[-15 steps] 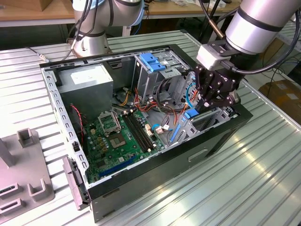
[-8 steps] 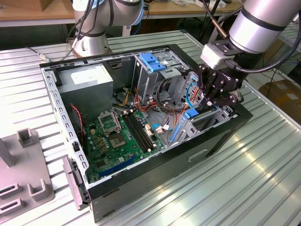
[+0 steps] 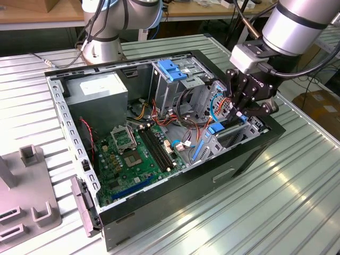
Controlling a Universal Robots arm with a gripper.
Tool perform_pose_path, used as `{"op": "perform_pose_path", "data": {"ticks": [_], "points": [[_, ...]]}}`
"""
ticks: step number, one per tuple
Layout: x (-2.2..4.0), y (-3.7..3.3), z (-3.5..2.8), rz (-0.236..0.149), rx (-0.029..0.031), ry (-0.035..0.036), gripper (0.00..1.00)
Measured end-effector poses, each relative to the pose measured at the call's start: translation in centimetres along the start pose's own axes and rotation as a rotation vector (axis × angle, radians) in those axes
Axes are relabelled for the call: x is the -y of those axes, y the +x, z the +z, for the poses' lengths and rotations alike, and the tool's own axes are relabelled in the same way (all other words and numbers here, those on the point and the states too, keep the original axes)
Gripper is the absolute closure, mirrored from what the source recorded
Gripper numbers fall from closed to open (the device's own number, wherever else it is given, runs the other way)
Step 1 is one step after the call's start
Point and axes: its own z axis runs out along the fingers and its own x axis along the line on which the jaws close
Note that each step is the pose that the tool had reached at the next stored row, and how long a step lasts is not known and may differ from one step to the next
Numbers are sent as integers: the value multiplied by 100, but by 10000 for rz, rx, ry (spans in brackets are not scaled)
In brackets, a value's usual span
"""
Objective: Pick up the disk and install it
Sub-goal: 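Insert the first disk wire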
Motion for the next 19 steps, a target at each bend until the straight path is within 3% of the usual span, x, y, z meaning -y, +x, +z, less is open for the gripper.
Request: {"op": "perform_pose_path", "data": {"ticks": [2,4,10,13,19], "points": [[22,-1,-5,0,-2,3,89],[99,-5,-6,-1,-25,4,89],[197,-8,-11,1,-78,7,89],[253,-11,-45,1,-101,8,89],[285,-14,-124,1,-109,8,89]]}}
